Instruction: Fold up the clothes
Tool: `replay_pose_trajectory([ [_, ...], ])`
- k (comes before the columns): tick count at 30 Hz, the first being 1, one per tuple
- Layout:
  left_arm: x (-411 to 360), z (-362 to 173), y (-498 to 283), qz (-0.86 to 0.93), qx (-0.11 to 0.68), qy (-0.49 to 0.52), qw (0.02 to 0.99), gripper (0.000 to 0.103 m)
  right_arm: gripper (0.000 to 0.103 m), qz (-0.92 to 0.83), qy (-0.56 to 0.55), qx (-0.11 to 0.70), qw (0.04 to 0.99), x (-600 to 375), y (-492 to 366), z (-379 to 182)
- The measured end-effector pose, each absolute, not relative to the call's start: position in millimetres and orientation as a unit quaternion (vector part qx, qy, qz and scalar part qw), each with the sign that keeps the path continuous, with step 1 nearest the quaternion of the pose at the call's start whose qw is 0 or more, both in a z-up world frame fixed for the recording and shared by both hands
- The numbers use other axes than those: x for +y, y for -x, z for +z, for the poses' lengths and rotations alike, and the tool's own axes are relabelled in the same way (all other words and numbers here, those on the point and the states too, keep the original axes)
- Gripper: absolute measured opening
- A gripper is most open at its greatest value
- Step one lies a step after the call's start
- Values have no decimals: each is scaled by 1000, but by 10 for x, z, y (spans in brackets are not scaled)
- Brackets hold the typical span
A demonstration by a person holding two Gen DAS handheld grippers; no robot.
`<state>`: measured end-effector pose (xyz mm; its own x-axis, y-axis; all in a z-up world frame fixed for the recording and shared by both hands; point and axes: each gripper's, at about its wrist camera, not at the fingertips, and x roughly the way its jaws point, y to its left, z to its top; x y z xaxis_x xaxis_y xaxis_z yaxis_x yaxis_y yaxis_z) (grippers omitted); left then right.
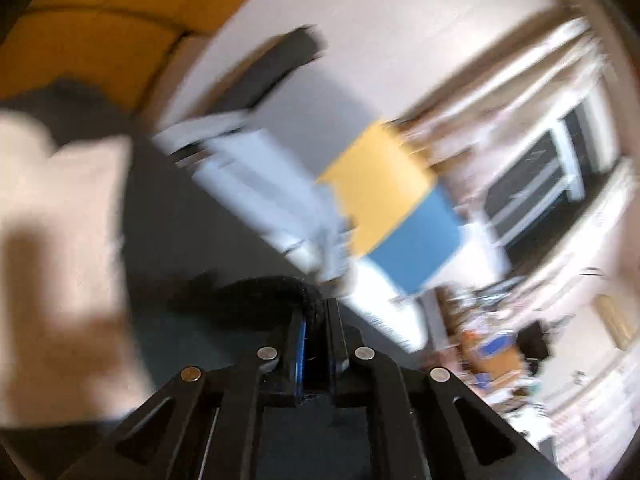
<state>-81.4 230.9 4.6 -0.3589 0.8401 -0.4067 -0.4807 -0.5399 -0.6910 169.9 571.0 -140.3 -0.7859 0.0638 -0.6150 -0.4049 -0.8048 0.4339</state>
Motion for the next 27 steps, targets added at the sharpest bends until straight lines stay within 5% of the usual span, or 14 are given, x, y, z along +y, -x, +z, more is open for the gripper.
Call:
replay_pose_trajectory([
  [7, 3305, 746, 505, 720, -194, 335, 575, 7, 103, 901, 295, 290, 127, 5718, -1726, -1402],
  [13, 4292, 340, -304, 608, -84, 419, 669, 8, 103, 901, 284, 306, 118, 5754, -1766, -1404],
  [14, 4423, 183, -447, 586, -63, 441, 676, 15, 103, 901, 282, 309, 116, 5763, -1774, -1406],
  [24, 3417, -1029, -13, 631, -109, 520, 566, 29, 102, 889, 359, 258, 119, 5631, -1743, -1278],
  [27, 3126, -1299, 102, 649, -100, 534, 533, 30, 92, 902, 349, 227, 114, 5533, -1906, -1101],
])
